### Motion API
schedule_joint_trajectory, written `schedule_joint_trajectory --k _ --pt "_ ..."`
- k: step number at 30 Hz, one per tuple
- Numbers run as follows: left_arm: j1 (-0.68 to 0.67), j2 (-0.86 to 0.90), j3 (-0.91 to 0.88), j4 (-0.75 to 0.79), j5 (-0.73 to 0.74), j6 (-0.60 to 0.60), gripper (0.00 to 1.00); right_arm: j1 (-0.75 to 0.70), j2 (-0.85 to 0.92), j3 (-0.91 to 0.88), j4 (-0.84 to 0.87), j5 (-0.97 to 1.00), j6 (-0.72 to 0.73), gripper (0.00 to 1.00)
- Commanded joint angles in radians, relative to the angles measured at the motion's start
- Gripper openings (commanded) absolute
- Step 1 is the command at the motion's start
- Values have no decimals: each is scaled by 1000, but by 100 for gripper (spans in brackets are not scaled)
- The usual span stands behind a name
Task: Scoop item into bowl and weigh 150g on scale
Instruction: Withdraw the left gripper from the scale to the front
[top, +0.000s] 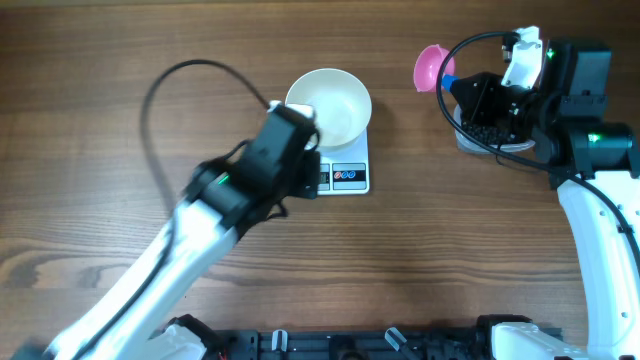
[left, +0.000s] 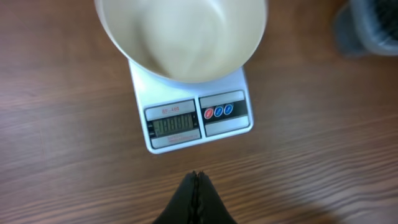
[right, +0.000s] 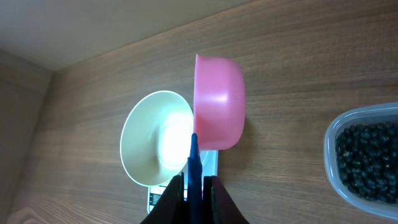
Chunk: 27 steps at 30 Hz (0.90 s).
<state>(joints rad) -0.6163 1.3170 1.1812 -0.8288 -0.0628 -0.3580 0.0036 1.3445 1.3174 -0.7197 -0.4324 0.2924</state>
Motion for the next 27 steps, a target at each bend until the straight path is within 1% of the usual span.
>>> schedule_joint_trajectory --k 1,5,8,10,13,16,19,21,25,26,27 --pt "32 -209 -138 27 -66 -55 4 -2 0 9 0 14 -24 4" --pt "76 -401 -377 152 -58 -64 4 -2 0 9 0 14 -24 4" --pt "100 -480 -498 227 -48 12 4 -2 0 9 0 14 -23 4" --pt "116 -498 -566 264 -23 53 4 -2 0 9 0 14 -22 4" --pt "126 -466 -608 319 60 119 4 -2 0 9 0 14 -19 4" --pt "129 -374 -608 400 144 199 4 -2 0 9 -1 14 -20 4" --pt "129 -284 -608 468 203 228 4 -2 0 9 -2 14 -20 4" --pt "129 -233 -608 501 203 228 4 -2 0 9 -3 14 -20 4" --pt "129 -201 -608 518 165 250 6 -2 0 9 -8 14 -23 4" --pt "129 -201 -608 518 145 250 9 -2 0 9 -9 14 -23 4" --pt "129 -201 -608 519 128 250 17 -2 0 9 -8 14 -23 4"
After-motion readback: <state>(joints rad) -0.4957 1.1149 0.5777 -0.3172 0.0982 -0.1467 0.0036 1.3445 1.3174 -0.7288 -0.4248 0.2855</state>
